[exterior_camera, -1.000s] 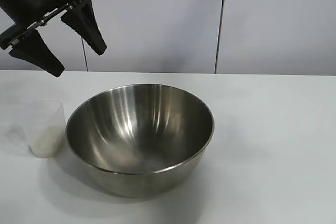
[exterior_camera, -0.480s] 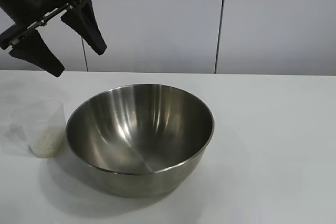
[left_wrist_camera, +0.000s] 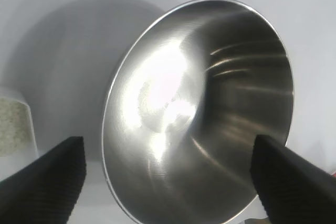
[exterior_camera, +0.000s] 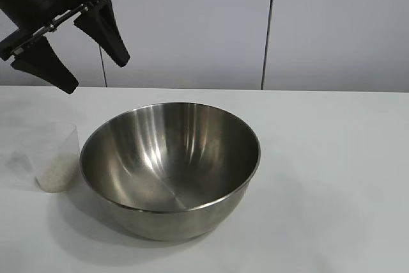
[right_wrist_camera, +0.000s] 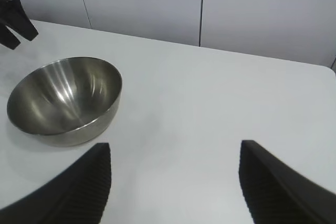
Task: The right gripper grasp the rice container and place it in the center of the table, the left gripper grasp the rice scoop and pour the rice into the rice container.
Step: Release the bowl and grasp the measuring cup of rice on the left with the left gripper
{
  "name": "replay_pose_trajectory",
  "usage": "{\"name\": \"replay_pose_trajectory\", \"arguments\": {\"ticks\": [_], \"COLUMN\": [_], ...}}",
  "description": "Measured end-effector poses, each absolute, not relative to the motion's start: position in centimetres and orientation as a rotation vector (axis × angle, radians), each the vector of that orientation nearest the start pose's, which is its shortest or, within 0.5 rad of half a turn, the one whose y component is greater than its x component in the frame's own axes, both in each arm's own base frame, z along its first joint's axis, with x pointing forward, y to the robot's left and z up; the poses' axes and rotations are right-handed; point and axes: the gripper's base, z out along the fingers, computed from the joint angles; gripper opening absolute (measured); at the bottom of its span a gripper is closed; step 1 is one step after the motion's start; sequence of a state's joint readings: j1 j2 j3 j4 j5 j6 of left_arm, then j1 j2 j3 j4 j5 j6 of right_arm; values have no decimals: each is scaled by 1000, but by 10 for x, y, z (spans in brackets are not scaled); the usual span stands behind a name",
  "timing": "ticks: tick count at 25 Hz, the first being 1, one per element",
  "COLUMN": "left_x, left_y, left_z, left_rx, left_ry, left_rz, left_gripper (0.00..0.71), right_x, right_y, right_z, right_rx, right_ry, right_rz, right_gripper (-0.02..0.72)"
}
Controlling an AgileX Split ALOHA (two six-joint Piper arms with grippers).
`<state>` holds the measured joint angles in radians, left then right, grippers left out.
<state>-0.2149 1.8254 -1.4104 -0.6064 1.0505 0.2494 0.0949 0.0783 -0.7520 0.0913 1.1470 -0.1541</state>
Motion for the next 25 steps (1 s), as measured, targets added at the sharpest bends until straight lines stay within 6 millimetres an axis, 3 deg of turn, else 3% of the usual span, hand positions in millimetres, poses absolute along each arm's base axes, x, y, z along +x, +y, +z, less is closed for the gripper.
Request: {"name": "replay_pose_trajectory", "arguments": {"ticks": [6, 10, 25], "left_x": [357, 357, 357], "left_y": [-124, -124, -124], "left_z": [251, 251, 251], "left_rx": [293, 293, 290], "left_ry": [2822, 2822, 2817], "left_rz": [-801, -801, -798], "left_gripper": [619, 619, 619], "right_x": [-8, 1, 4], "right_y": [5, 6, 1], "right_z": [296, 277, 267], "right_rx": [-239, -233, -151], "right_ry": [2029, 2080, 2134], "right_rz": [64, 67, 39], "right_gripper": [473, 473, 473]}}
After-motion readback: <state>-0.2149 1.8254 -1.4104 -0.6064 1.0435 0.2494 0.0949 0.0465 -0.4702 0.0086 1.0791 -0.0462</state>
